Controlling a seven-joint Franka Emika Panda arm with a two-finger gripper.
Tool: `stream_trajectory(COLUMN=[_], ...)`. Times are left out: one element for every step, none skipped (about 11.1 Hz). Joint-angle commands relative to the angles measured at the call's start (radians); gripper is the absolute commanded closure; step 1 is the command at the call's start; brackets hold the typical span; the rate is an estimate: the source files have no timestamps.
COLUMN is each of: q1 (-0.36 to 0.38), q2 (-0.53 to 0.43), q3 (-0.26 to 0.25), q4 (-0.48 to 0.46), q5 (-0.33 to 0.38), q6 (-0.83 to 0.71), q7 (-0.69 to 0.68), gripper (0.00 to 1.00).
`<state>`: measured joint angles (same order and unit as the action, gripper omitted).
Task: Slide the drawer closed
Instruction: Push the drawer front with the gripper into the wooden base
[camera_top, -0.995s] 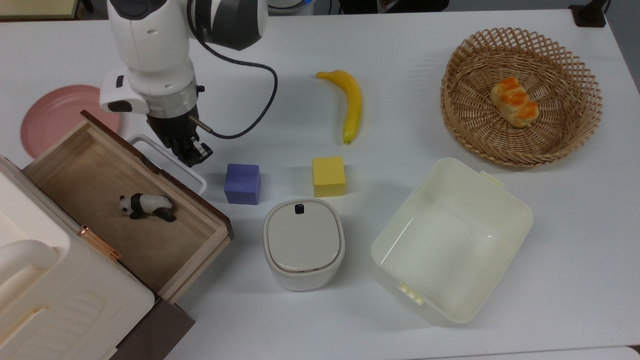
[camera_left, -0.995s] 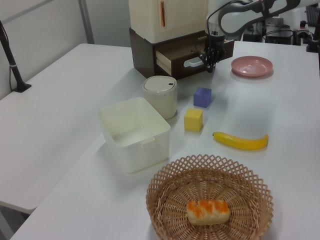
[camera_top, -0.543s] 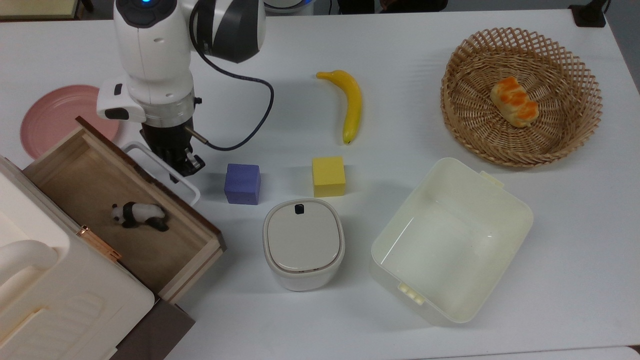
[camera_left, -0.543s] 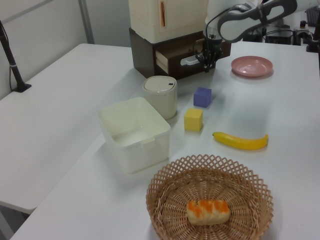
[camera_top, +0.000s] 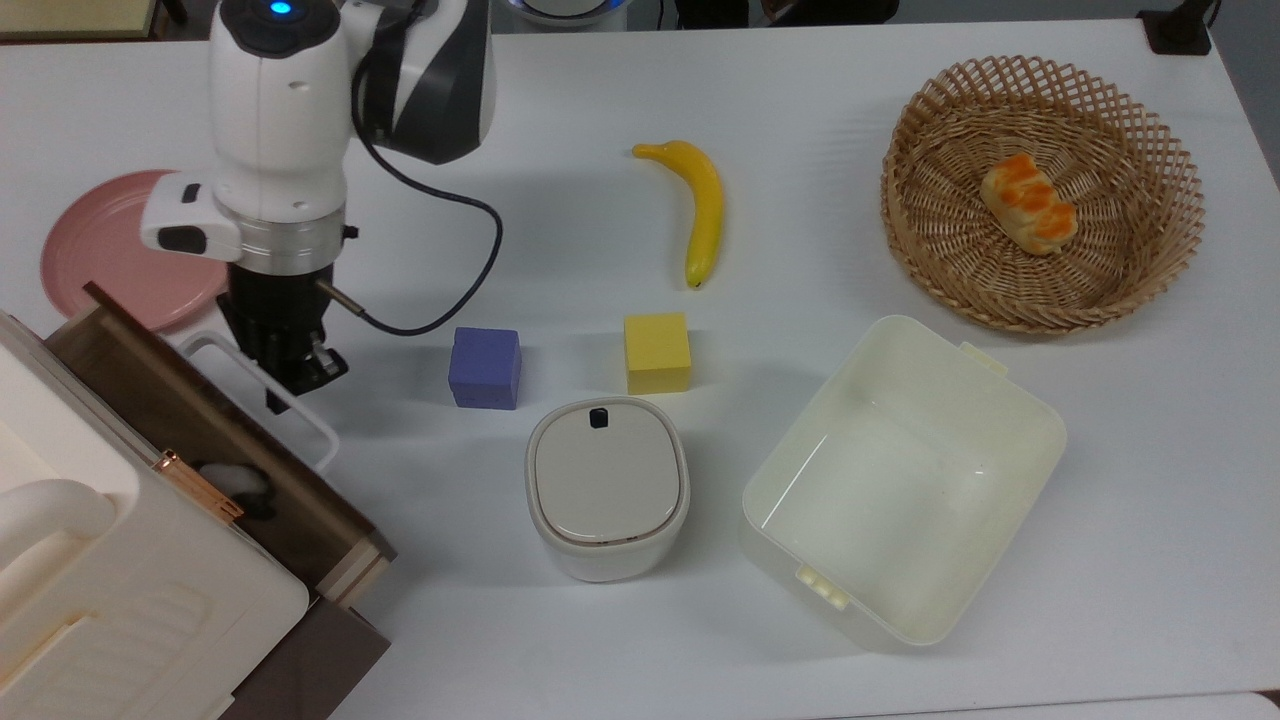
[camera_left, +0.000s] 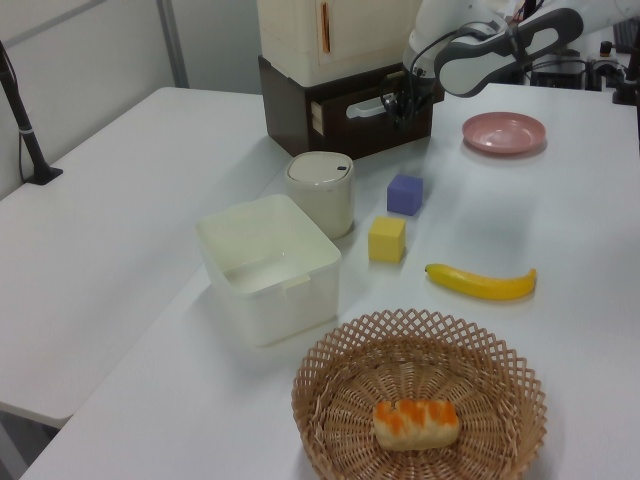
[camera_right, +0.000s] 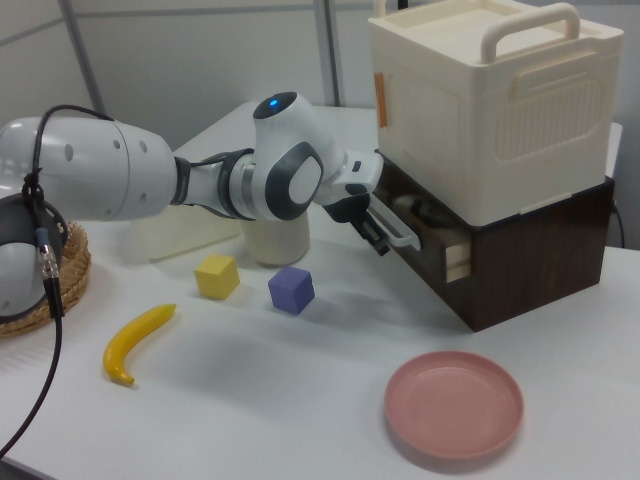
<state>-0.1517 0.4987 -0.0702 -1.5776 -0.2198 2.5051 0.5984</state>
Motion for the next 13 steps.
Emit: stream_trajectory(q1=[0.011, 0.012, 0.012, 0.012, 0.011, 0.011, 0.011, 0.012, 0.012, 0.012, 0.014, 0.02, 0.024], q2=[0.082, 0.101, 0.118, 0.124, 0.133, 0.141, 0.141, 0.141, 0.138, 0.127, 0.115, 0.094, 0.083], q3=[-0.045, -0.054, -0.059, -0.06, -0.06, -0.065, -0.068, -0.068, -0.066, -0.065, -0.062, -0.057, -0.054], q4=[0.097, 0.106, 0.11, 0.11, 0.11, 0.11, 0.108, 0.107, 0.105, 0.099, 0.09, 0.062, 0.054], q5=[-0.023, -0.024, -0.024, -0.024, -0.024, -0.024, -0.024, -0.024, -0.033, -0.045, -0.046, -0.047, -0.047], q6=[0.084, 0.118, 0.141, 0.165, 0.194, 0.214, 0.219, 0.219, 0.219, 0.212, 0.205, 0.181, 0.149], q7=[0.02, 0.018, 0.017, 0.017, 0.017, 0.017, 0.015, 0.011, 0.001, -0.011, -0.02, -0.023, -0.028], gripper=[1.0, 1.0, 1.0, 1.0, 1.0, 1.0, 1.0, 1.0, 1.0, 1.0, 1.0, 1.0, 1.0])
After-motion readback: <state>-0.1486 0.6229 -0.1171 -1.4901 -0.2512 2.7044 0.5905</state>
